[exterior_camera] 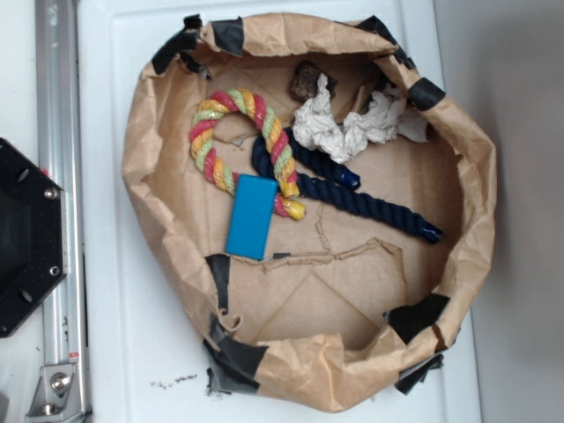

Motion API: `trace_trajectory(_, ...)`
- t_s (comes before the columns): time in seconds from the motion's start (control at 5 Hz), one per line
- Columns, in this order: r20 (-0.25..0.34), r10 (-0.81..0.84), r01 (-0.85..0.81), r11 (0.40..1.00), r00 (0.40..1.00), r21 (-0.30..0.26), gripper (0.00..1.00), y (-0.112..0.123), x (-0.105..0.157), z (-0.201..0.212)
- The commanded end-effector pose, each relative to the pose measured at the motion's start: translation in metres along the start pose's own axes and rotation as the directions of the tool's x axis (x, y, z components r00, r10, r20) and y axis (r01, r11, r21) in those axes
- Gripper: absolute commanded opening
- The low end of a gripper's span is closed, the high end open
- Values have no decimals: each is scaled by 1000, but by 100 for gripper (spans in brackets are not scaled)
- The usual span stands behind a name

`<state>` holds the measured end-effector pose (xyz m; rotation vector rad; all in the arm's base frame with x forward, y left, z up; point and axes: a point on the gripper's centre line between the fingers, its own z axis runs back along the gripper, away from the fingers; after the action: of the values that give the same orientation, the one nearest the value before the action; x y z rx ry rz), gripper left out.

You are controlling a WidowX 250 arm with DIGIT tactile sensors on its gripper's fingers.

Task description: Grab the blue block.

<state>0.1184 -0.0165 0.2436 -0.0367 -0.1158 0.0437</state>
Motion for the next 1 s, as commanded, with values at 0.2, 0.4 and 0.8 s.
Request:
trace_trajectory(0.2,8,143,-143,990,990,-15,100,8,46,-44)
trace_trajectory(0.4,78,380,-380,925,922,-21,100,12,91,-73)
trace_trajectory(0.8,-48,703,-704,707,710,-68,100,28,154,-137)
